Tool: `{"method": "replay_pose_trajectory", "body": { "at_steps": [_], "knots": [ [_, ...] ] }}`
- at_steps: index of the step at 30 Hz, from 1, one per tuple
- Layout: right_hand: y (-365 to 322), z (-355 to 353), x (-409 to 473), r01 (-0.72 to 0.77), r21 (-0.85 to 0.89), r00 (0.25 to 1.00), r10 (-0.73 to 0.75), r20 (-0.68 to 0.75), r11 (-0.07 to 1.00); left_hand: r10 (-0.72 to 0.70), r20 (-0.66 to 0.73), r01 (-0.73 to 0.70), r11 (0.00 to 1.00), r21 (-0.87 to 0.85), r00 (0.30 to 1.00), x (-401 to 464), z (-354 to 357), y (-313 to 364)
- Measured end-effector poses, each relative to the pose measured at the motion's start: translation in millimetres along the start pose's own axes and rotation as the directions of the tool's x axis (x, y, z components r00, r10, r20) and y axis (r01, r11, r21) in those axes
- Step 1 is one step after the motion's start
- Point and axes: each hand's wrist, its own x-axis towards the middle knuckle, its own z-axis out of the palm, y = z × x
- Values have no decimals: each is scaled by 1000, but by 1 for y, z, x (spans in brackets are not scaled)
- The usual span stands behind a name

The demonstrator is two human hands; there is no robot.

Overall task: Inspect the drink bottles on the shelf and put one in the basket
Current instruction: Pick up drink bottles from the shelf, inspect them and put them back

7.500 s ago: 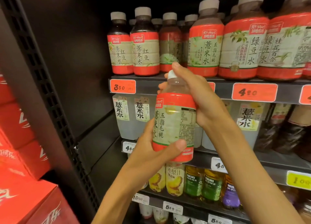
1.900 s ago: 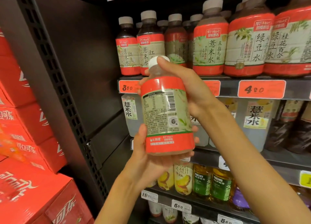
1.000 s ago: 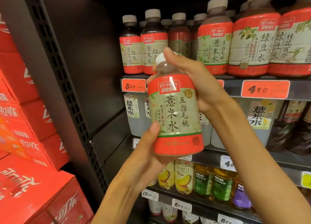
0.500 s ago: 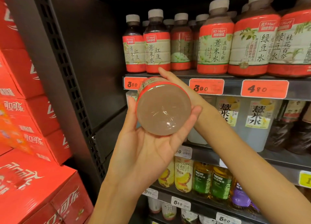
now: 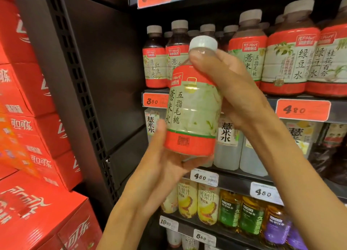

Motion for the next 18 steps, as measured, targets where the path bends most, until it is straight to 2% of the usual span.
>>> {"method": "replay_pose_trajectory", "body": {
  "at_steps": [2, 5, 7, 10, 12, 15, 18],
  "knots": [
    [-4, 2, -5, 58, -128, 998, -62, -26, 990, 95, -37, -77, 936, 343, 995, 2, 4, 2],
    [-4, 8, -12, 126, -314, 988, -147, -43, 941, 177, -49, -118, 817, 564, 983, 6, 9, -1],
    [-2, 12, -15, 164, -373, 979, -198, -55, 913, 245, -49, -161, 762, 627, 968, 9, 5, -9],
    [2, 13, -21, 209, -422, 972, -236, -12, 882, 317, -41, -217, 732, 646, 948, 13, -1, -17],
    [7, 7, -25, 198, -420, 978, -206, 26, 885, 396, -53, -259, 690, 677, 917, 15, -5, -19],
    [15, 0, -36, 115, -296, 992, -91, 93, 948, 539, -103, -283, 584, 761, 836, 18, -8, -16],
    [21, 0, -50, 177, -367, 979, -125, 161, 913, 582, -107, -285, 541, 791, 806, 24, -9, -13]
  ]
}}
